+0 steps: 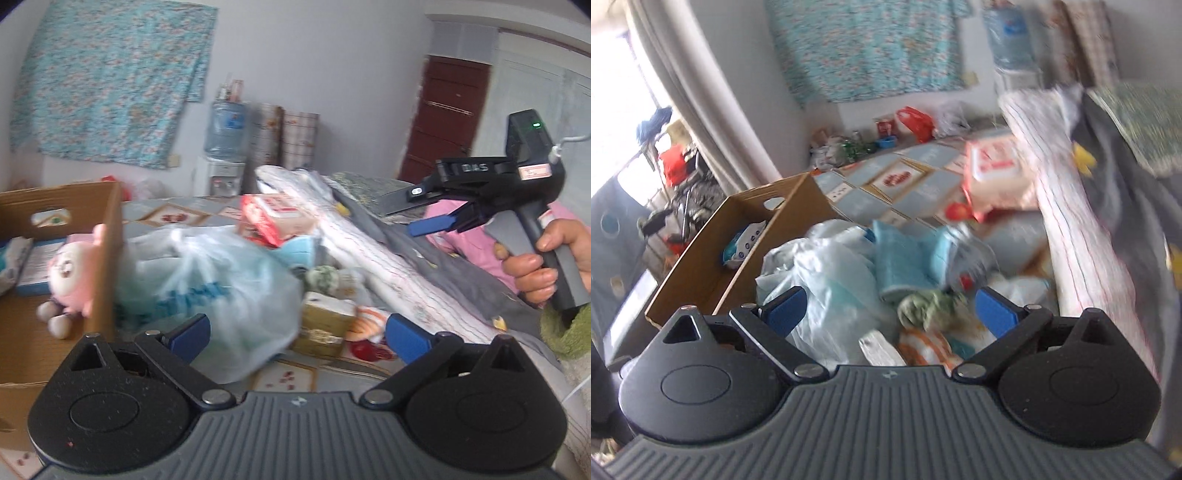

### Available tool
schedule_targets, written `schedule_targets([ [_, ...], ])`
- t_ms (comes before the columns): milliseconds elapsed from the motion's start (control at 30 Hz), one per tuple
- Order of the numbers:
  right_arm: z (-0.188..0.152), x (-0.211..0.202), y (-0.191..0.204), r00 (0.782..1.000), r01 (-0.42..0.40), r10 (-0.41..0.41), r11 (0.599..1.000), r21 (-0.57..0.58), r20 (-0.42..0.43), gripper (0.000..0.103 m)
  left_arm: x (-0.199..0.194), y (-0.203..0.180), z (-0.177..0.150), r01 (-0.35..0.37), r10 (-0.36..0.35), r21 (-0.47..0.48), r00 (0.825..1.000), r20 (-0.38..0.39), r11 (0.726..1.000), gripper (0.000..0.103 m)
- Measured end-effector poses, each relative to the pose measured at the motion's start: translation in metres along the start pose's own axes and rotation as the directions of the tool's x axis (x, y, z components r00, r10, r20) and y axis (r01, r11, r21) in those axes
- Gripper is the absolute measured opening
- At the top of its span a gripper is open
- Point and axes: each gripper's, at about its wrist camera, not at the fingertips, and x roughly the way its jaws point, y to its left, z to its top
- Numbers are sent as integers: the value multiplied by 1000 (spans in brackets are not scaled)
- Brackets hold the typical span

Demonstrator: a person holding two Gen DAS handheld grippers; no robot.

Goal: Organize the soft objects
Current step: 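Withdraw the right gripper from the box toward the pile of items, then close the right gripper on the blue towel's white loop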

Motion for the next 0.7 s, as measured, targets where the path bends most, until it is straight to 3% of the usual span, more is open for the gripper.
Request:
schedule_targets([
  [267,4,24,-23,1000,-22,22,999,39,-4,97,34,-17,21,-8,8,35,1000,15,999,97],
  [367,20,43,-34,999,-39,39,997,70,-3,94,51,-17,35,-21,20,41,1000,14,999,87],
  [500,37,78,-49,998,-46,50,993,106,-35,80,83,-15,53,-41,41,43,999,-1,998,67],
  [700,52,130,-72,995,-43,55,990,132,-82,62,132,-15,69,-78,82,66,995,-52,995,49],
])
